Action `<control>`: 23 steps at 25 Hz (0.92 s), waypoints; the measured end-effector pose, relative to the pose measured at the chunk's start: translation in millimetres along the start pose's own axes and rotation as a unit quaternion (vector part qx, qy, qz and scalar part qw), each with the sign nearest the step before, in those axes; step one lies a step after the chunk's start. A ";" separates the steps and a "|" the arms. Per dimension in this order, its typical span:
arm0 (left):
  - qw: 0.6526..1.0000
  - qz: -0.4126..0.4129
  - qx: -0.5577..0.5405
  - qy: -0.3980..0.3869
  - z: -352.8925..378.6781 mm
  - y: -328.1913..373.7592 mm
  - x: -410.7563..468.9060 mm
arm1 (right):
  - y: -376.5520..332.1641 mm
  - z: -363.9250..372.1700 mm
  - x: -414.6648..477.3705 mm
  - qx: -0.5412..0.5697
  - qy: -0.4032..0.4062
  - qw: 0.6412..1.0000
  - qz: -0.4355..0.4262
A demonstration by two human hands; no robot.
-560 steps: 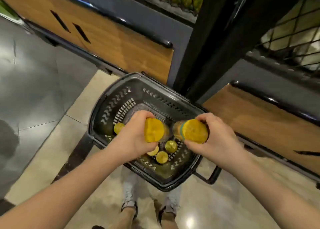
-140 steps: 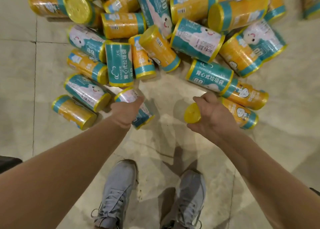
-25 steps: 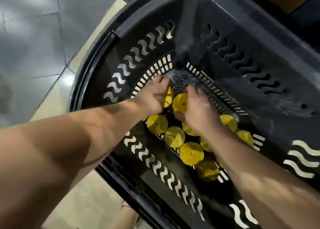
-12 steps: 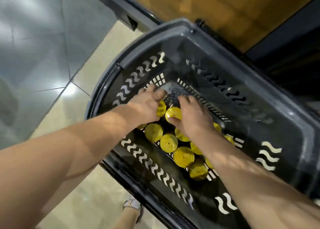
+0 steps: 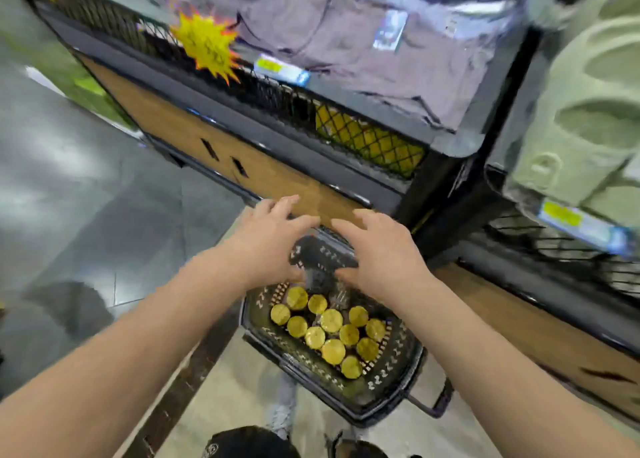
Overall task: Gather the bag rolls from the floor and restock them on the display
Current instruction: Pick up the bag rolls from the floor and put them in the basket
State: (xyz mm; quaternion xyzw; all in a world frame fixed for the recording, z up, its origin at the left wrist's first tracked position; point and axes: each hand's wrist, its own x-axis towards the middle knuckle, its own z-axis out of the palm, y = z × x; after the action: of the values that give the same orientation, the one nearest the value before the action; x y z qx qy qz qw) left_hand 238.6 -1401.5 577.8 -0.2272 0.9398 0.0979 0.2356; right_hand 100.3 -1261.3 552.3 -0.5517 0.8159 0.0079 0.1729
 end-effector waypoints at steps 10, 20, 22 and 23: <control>0.965 0.147 0.089 0.199 -178.1 124.6 -96.1 | 19.7 -201.6 -185.4 -0.022 0.188 0.969 0.159; 0.876 0.429 0.150 0.161 -162.3 346.2 -125.1 | 54.6 -150.6 -416.3 -0.004 0.190 0.859 0.475; 0.850 0.476 0.169 0.149 -147.0 410.6 -150.8 | 65.8 -130.9 -477.2 0.016 0.191 0.824 0.533; 0.837 0.498 0.178 0.144 -140.4 441.1 -162.9 | 72.0 -122.3 -505.4 0.025 0.196 0.808 0.555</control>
State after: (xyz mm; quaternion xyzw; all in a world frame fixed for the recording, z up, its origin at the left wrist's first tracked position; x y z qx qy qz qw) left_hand 102.0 -993.2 813.3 0.3054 0.9507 -0.0005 0.0530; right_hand 169.4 -804.4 801.4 0.0100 0.9996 -0.0259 -0.0104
